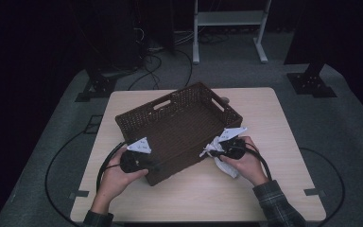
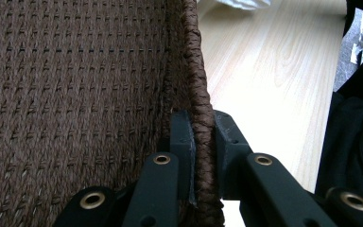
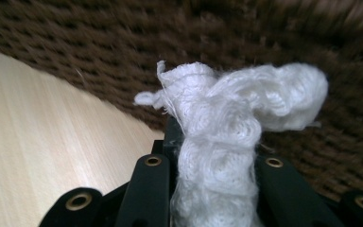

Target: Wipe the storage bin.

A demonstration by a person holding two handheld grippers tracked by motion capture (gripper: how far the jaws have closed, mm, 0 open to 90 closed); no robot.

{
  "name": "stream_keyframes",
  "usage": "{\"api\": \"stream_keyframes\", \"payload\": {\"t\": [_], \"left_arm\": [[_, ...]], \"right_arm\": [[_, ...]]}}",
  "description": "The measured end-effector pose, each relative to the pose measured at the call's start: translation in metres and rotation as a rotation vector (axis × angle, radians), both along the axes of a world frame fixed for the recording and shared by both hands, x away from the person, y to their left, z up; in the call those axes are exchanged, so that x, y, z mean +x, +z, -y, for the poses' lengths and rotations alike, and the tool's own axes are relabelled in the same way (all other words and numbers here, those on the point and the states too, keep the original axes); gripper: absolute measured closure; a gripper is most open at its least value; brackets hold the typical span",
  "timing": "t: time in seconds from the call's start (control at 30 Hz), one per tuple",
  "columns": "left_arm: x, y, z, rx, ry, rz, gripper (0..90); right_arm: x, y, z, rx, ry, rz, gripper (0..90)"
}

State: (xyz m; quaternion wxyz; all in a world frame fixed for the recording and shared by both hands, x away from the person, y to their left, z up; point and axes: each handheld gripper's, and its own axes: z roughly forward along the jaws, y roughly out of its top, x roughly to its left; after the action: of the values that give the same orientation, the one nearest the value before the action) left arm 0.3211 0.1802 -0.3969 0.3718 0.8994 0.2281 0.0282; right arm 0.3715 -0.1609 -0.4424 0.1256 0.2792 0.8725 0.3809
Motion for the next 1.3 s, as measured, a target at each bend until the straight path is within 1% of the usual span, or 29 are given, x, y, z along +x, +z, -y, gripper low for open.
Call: {"api": "stream_keyframes", "payload": {"t": [0.03,0.07,0.2,0.23,0.33,0.53,0.63,0.77,0.9,1.03,1.2,1.3], "left_arm": [[0.000,0.000,0.000,0.000,0.000,0.000,79.6],[0.000,0.000,0.000,0.001,0.000,0.000,79.6],[0.000,0.000,0.000,0.000,0.000,0.000,79.6],[0.000,0.000,0.000,0.000,0.000,0.000,79.6],[0.000,0.000,0.000,0.001,0.000,0.001,79.6],[0.000,0.000,0.000,0.001,0.000,0.000,79.6],[0.000,0.000,0.000,0.000,0.000,0.000,79.6],[0.000,0.000,0.000,0.000,0.000,0.000,79.7],[0.000,0.000,0.000,0.000,-0.001,-0.001,79.6],[0.000,0.000,0.000,-0.001,-0.001,0.000,79.7],[0.000,0.000,0.000,0.000,-0.002,-0.001,79.7],[0.000,0.000,0.000,0.001,-0.003,-0.001,79.7]], "right_arm": [[0.000,0.000,0.000,0.000,0.000,0.000,74.2],[-0.002,0.006,0.000,0.022,0.002,0.014,74.2],[-0.005,0.014,0.000,0.041,0.000,0.038,74.3],[-0.005,0.014,0.000,0.041,0.000,0.038,74.3],[-0.009,0.023,0.002,0.062,-0.005,0.068,74.2],[-0.014,0.035,0.004,0.106,-0.002,0.098,74.2],[-0.015,0.037,0.004,0.126,0.004,0.107,74.2],[-0.014,0.034,0.001,0.126,0.007,0.098,74.1],[-0.012,0.029,0.000,0.116,0.013,0.080,74.1],[-0.010,0.021,-0.003,0.098,0.018,0.055,74.1],[-0.007,0.006,-0.008,0.067,0.028,0.020,74.1],[-0.006,0.001,-0.010,0.060,0.034,0.007,74.1]]}}
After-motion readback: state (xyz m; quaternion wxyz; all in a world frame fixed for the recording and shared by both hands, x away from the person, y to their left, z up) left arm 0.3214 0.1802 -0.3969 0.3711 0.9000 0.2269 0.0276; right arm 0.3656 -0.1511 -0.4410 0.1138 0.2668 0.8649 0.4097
